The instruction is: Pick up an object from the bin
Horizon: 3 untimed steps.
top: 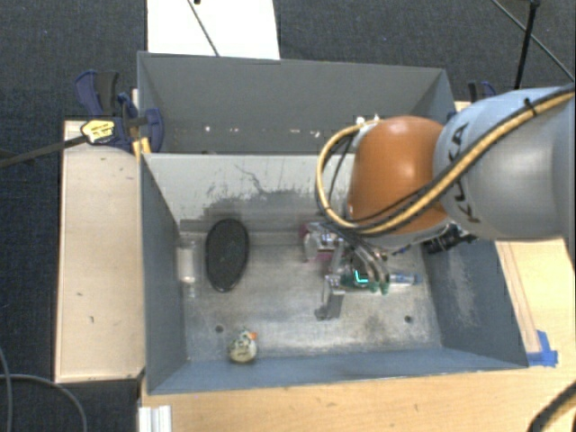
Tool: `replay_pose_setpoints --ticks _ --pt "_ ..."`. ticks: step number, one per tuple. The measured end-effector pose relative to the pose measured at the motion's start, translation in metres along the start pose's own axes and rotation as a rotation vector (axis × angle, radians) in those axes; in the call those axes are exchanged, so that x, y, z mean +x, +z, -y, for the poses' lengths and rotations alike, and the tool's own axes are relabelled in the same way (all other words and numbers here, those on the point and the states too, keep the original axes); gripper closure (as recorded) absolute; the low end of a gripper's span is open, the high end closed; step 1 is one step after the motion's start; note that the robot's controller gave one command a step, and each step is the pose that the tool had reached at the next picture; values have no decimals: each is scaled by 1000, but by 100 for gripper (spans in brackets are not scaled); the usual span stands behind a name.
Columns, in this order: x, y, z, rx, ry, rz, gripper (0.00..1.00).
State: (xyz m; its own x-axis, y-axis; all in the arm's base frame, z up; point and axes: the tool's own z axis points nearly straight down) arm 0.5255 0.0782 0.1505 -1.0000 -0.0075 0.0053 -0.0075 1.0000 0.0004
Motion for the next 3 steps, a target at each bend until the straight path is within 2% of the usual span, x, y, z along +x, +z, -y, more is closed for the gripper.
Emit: replay_pose_setpoints --ticks 1,2,3 --pt "-67 7 -118 -4 421 8 0" --pt "-63 82 -92 3 426 0 0" --pt "-64 80 -94 -1 423 5 100"
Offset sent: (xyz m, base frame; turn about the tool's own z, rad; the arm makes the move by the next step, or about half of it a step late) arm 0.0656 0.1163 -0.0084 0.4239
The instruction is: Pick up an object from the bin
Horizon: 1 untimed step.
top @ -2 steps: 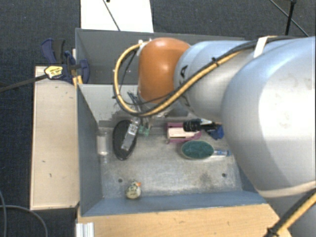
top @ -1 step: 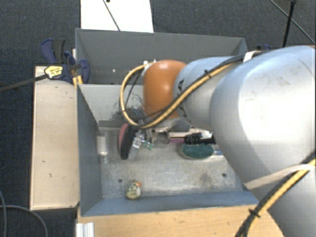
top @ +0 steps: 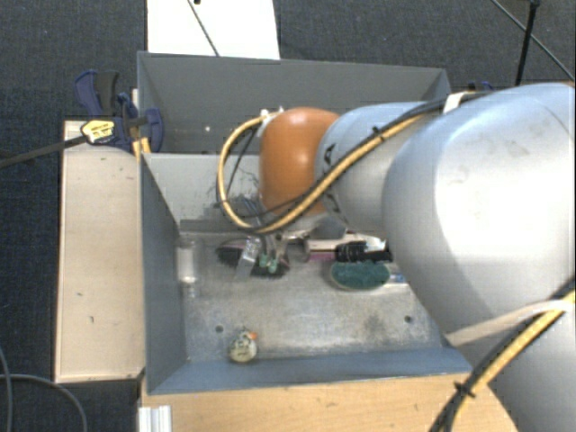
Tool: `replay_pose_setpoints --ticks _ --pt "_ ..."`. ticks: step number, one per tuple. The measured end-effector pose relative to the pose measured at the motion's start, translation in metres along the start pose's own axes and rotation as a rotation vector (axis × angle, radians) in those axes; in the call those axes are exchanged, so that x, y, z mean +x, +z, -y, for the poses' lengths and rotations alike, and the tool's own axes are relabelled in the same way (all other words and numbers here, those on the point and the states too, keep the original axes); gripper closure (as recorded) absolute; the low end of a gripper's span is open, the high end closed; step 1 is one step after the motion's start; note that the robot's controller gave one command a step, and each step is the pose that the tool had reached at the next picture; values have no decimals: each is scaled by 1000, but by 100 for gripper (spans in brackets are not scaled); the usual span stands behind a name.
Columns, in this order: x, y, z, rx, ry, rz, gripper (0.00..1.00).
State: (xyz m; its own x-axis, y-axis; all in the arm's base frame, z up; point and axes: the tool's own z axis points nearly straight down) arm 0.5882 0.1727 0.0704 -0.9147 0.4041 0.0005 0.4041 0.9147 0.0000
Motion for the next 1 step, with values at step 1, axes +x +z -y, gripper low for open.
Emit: replay_pose_setpoints --ticks 1 --pt "11 -167 -7 -6 9 7 100"
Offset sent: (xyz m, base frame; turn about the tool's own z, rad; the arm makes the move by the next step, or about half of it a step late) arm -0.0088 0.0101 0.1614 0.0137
